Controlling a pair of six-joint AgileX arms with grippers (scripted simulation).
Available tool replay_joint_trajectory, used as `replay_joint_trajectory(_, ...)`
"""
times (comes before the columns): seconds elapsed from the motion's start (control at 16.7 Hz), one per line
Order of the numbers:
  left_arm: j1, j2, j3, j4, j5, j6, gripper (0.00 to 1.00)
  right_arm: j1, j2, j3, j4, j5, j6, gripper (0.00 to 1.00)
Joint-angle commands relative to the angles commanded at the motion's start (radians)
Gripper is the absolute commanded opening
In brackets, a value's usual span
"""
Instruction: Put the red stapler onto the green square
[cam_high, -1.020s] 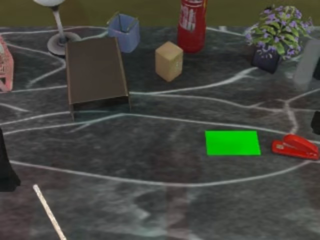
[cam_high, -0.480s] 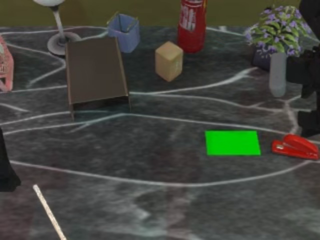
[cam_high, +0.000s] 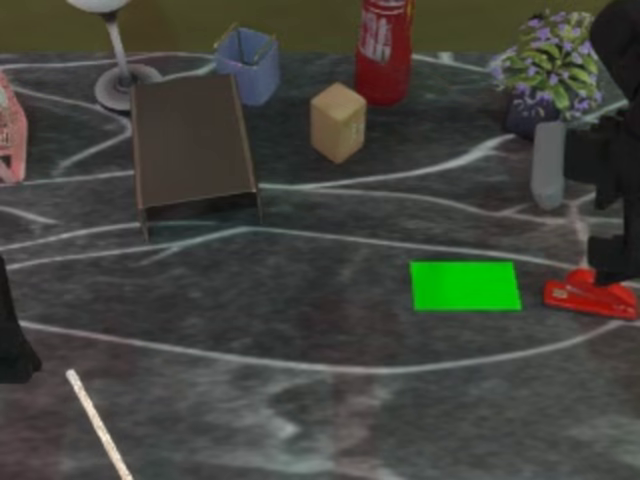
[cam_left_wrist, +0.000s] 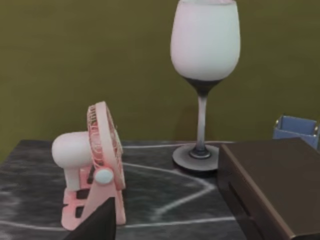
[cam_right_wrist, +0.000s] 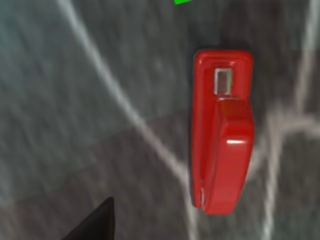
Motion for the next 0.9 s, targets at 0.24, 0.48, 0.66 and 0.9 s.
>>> replay_joint_trajectory(0.24, 0.000, 0.000, 0.000, 0.000, 0.000, 0.000, 1.00, 0.002, 0.067, -0.113, 0.198, 0.000, 0.003, 1.00)
replay_joint_trajectory(0.48, 0.000, 0.000, 0.000, 0.000, 0.000, 0.000, 1.00, 0.003, 0.106, -0.174, 0.284, 0.001, 0.004, 1.00)
replay_joint_trajectory(0.66, 0.000, 0.000, 0.000, 0.000, 0.000, 0.000, 1.00, 0.003, 0.106, -0.174, 0.284, 0.001, 0.004, 1.00)
replay_joint_trajectory(0.9, 0.000, 0.000, 0.000, 0.000, 0.000, 0.000, 1.00, 0.003, 0.106, -0.174, 0.284, 0.001, 0.004, 0.70)
